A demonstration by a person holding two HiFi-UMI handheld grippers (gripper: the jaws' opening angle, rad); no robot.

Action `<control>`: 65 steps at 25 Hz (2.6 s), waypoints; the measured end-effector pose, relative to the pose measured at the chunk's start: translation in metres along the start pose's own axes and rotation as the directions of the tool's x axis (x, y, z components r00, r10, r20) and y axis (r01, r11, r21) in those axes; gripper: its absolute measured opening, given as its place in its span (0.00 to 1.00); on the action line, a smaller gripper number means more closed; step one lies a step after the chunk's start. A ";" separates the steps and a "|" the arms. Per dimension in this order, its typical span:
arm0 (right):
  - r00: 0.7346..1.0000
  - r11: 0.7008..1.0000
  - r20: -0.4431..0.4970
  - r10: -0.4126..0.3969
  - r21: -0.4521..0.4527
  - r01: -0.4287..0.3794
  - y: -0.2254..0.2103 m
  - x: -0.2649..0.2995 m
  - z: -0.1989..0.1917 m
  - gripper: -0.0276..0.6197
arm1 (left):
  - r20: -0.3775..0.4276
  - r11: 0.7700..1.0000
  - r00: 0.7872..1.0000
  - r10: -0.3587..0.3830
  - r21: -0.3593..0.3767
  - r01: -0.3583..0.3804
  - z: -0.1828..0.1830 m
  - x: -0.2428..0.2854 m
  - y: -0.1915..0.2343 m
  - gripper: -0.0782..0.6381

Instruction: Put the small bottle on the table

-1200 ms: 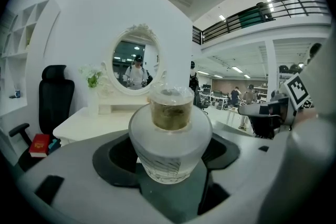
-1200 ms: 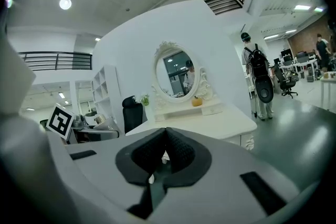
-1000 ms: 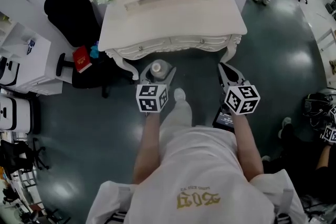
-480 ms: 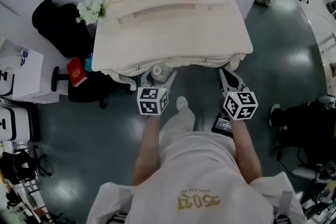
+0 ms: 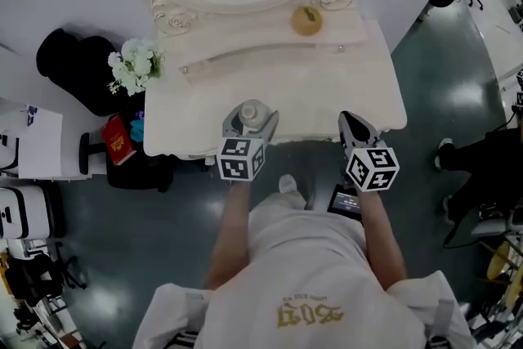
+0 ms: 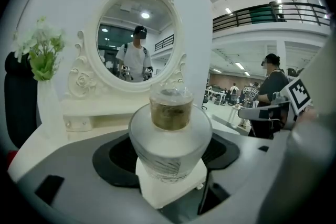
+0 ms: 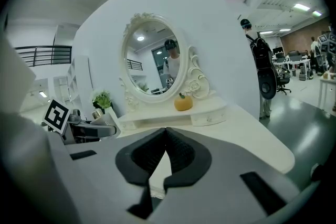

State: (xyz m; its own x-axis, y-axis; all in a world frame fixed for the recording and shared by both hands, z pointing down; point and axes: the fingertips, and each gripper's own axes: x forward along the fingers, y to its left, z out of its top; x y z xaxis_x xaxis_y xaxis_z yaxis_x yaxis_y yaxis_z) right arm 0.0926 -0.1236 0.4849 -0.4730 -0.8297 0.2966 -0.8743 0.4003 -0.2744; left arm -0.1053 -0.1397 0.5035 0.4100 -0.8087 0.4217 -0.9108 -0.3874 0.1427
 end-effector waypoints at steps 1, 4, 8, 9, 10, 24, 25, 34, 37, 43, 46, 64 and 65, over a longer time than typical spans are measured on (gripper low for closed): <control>1.000 1.000 -0.006 0.002 0.005 -0.002 -0.002 0.011 0.003 0.06 | -0.003 1.000 1.000 -0.005 0.001 0.005 0.004 0.010 0.006 0.59; 1.000 1.000 -0.018 0.001 0.021 -0.001 -0.010 0.038 0.009 0.06 | -0.006 1.000 1.000 -0.024 0.006 0.024 0.015 0.035 0.020 0.59; 1.000 0.998 0.024 -0.008 0.069 0.007 -0.015 0.056 0.028 0.06 | -0.020 0.999 0.998 -0.052 0.003 0.052 0.018 0.063 0.033 0.59; 0.999 0.998 0.033 -0.007 0.066 0.004 -0.016 0.059 0.033 0.06 | -0.026 0.998 0.998 -0.059 0.004 0.059 0.018 0.068 0.034 0.59; 0.999 0.998 0.037 -0.006 0.062 0.004 -0.018 0.062 0.036 0.06 | -0.032 0.998 0.997 -0.064 0.005 0.064 0.017 0.073 0.035 0.59; 1.000 0.998 -0.028 -0.010 0.065 0.012 -0.061 0.098 0.027 0.06 | -0.056 0.996 0.995 -0.080 0.023 0.081 0.027 0.123 0.039 0.59; 0.999 0.998 -0.037 -0.006 0.067 0.008 -0.061 0.101 0.025 0.06 | -0.058 0.997 0.995 -0.078 0.015 0.079 0.026 0.124 0.040 0.59; 0.995 0.994 -0.076 0.068 0.092 -0.061 -0.057 0.126 0.012 0.06 | -0.114 0.996 0.990 -0.080 0.017 0.082 0.010 0.143 0.045 0.59; 0.993 0.993 -0.094 0.071 0.101 -0.061 -0.061 0.135 0.008 0.06 | -0.138 0.996 0.987 -0.083 0.019 0.087 0.003 0.153 0.046 0.59; 0.989 0.990 -0.129 0.078 0.128 -0.061 -0.070 0.147 -0.002 0.06 | -0.199 0.995 0.976 -0.093 0.024 0.100 -0.019 0.170 0.044 0.59; 0.986 0.989 -0.149 0.078 0.136 -0.058 -0.076 0.154 -0.009 0.06 | -0.229 0.994 0.969 -0.090 0.032 0.100 -0.030 0.180 0.045 0.59; 0.972 0.985 -0.217 0.085 0.164 -0.050 -0.088 0.164 -0.031 0.06 | -0.299 0.993 0.951 -0.076 0.063 0.100 -0.058 0.202 0.046 0.59; 0.972 0.985 -0.219 0.085 0.166 -0.049 -0.088 0.164 -0.032 0.06 | -0.295 0.993 0.953 -0.075 0.064 0.098 -0.058 0.202 0.046 0.59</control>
State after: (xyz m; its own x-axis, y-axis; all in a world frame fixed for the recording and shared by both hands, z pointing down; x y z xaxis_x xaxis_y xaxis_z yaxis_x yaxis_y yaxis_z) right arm 0.0884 -0.2828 0.5871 -0.5580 -0.6873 0.4650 -0.8200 0.3706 -0.4362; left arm -0.0673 -0.2947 0.6472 0.4451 -0.6109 0.6547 -0.8612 -0.4925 0.1260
